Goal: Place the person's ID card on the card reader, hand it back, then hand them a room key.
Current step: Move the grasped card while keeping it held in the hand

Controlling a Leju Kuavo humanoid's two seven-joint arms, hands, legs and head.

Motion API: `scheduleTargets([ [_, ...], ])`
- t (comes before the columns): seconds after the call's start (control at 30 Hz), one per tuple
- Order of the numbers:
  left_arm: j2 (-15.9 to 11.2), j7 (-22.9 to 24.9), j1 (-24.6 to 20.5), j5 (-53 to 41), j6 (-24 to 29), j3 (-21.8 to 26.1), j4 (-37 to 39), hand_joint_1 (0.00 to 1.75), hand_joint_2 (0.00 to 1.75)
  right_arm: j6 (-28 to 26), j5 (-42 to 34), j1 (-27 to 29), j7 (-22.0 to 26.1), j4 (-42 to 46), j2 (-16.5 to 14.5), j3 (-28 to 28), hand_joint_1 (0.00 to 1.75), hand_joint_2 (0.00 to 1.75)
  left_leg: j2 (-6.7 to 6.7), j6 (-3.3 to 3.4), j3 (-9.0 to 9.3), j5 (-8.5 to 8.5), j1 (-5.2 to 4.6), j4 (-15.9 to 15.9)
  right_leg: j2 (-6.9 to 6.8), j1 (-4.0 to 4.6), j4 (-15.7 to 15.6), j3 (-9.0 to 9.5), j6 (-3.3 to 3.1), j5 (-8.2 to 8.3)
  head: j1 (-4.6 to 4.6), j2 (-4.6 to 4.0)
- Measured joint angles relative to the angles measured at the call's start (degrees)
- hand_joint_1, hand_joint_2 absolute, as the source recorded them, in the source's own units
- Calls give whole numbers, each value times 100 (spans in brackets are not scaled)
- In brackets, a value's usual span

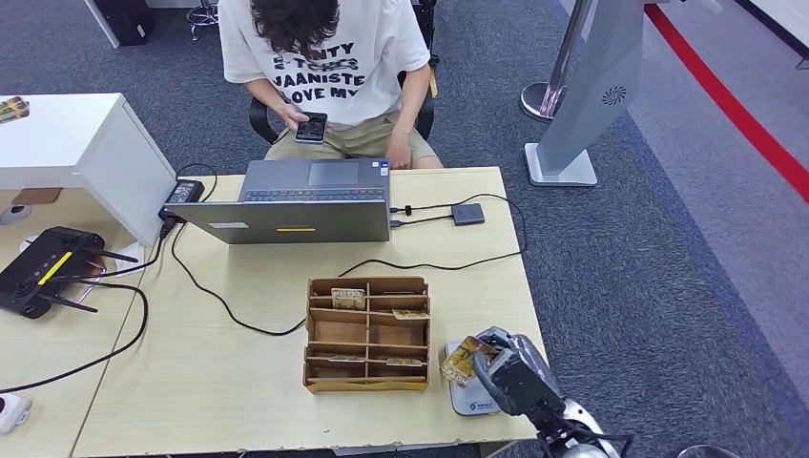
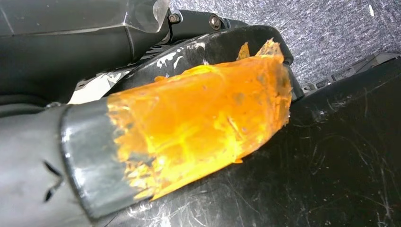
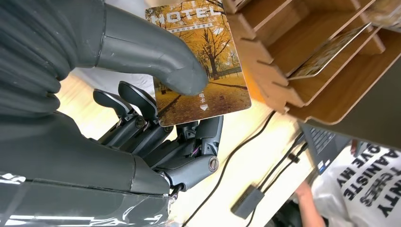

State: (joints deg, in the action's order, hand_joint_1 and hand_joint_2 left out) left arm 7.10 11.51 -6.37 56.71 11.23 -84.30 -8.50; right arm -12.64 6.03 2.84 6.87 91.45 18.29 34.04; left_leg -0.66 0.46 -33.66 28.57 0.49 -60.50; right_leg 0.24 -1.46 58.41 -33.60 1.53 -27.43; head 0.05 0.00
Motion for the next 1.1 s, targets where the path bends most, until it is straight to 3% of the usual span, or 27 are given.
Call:
scheduleTargets([
  [0.3, 0, 17, -1, -27, -36, 0, 0, 0, 0, 50, 492, 12, -194, -149, -40, -11, 175, 175, 0, 0, -1, 0, 0, 0, 0, 0, 0, 0, 0, 0, 0, 0],
  [1.1, 0, 57, -2, -72, -58, -2, 0, 0, 0, 94, 751, -159, -362, -708, -299, 64, 175, 175, 0, 0, -1, 0, 0, 0, 0, 0, 0, 0, 0, 0, 1, 0],
])
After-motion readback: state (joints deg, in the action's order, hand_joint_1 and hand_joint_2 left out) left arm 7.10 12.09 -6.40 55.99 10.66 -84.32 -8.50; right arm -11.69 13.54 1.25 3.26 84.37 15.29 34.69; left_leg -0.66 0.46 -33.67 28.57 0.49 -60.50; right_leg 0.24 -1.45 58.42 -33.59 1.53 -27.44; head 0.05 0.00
